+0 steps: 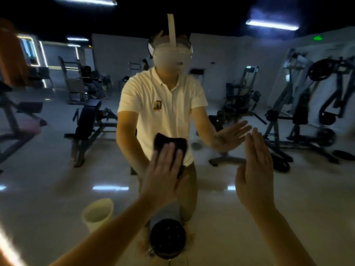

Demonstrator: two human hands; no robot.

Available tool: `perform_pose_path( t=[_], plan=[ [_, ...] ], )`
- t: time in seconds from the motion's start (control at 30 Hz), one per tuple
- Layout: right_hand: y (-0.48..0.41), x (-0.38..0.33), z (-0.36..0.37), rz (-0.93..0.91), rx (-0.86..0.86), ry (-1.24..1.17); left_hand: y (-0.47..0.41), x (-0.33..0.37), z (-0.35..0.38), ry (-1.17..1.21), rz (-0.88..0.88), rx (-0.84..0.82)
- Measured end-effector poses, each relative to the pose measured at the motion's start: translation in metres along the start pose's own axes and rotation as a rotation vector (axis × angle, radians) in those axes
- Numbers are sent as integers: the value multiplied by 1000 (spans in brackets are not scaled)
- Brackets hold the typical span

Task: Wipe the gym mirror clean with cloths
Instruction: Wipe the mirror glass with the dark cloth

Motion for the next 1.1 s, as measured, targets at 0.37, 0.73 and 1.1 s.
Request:
perform_pose_path(
  t=[0.37,0.73,1.1],
  plan=[
    [-6,125,-45,-195,-103,116,-66,125,24,-201,197,-183],
    [-13,128,-45,-201,-218,85,-23,58,-26,122,-839,84],
    [-23,160,-79,-364,-262,-24,-100,257,67,-215,384,-303]
  ],
)
Point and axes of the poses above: each hand's wrist, its own y-axis away from the middle knuckle, its own z-axis out of the palm, x = y × z, the point moved 4 cm from there along -y, towards the middle knuckle, and after that the axes turned 6 degrees about -x, right-handed, at the moved point
